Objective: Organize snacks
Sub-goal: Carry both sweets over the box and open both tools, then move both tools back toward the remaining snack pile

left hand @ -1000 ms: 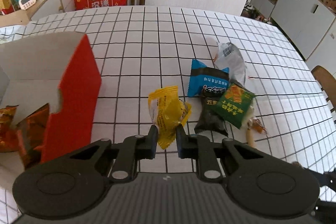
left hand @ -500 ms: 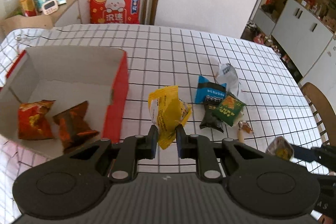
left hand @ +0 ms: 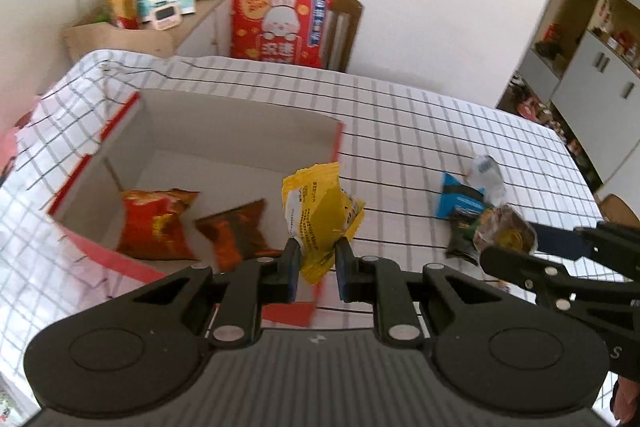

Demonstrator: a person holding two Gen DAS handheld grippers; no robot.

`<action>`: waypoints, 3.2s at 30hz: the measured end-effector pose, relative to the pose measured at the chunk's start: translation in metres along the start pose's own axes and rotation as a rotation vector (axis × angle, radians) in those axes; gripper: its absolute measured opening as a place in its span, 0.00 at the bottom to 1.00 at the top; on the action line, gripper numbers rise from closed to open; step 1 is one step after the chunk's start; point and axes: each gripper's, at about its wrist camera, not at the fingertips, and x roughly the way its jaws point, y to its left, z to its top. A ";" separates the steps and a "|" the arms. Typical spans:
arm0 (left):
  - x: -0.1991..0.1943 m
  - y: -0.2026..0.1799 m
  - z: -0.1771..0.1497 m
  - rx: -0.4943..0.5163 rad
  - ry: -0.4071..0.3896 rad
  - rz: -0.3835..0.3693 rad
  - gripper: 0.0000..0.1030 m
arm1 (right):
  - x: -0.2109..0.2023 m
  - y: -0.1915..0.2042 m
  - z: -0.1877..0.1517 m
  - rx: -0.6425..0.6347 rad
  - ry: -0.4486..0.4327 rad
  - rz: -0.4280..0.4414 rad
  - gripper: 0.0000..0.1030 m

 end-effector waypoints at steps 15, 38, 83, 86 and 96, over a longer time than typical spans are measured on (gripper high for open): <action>0.008 0.084 0.010 -0.065 0.015 0.113 0.17 | 0.078 0.078 0.044 -0.143 0.043 0.075 0.37; 0.095 0.149 0.034 -0.054 0.128 0.264 0.17 | 0.202 0.113 0.055 -0.197 0.206 0.062 0.38; 0.018 0.099 0.019 -0.066 -0.040 0.138 0.59 | 0.095 0.076 0.057 -0.047 0.060 0.122 0.68; 0.008 0.085 0.018 -0.042 -0.069 0.122 0.60 | 0.079 0.069 0.055 -0.029 0.036 0.124 0.72; -0.007 0.027 0.008 0.044 -0.128 0.036 0.71 | 0.027 0.035 0.034 0.037 -0.042 0.106 0.84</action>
